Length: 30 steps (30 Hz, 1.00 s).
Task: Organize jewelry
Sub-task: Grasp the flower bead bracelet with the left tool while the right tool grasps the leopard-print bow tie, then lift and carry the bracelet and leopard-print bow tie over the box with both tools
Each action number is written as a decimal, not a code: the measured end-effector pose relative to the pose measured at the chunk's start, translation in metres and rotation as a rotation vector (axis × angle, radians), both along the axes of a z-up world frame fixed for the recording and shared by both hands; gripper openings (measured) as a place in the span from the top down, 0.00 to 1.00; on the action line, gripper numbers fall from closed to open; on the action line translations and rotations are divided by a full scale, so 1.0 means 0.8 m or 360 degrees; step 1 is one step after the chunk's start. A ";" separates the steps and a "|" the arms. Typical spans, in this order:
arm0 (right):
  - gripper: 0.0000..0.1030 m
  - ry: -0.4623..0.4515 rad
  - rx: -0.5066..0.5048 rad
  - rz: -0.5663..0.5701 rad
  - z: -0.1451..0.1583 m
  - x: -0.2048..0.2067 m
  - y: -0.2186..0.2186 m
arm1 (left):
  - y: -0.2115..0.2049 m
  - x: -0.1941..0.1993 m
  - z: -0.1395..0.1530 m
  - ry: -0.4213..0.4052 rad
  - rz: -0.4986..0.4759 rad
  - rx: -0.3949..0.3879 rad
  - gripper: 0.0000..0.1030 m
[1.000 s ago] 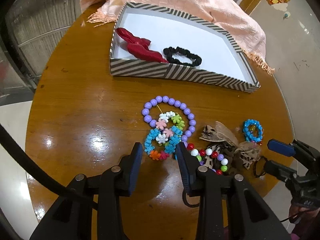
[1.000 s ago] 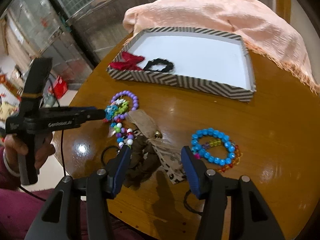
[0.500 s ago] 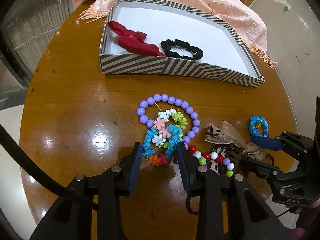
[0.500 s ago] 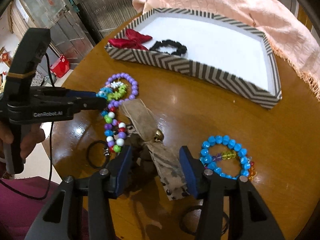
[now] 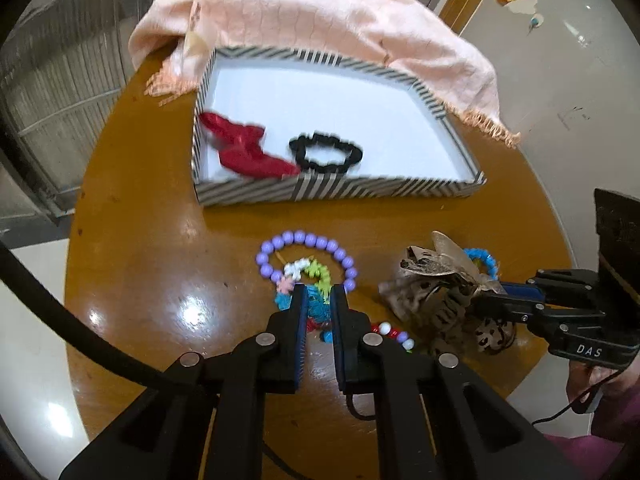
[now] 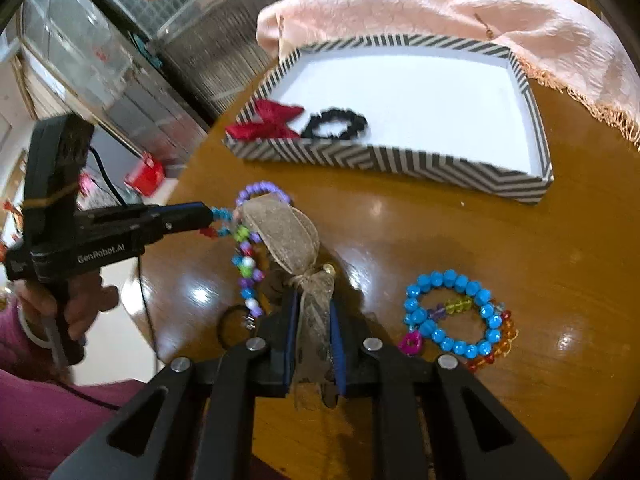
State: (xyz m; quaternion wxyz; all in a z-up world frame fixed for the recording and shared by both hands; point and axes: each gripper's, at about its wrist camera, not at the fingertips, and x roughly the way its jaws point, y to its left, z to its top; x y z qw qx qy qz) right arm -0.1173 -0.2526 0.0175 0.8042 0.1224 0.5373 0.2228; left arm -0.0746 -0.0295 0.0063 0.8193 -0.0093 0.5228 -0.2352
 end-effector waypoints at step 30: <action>0.85 0.0081 -0.0025 -0.0080 -0.017 0.005 -0.009 | 0.002 0.010 -0.058 0.0107 0.0135 0.0052 0.61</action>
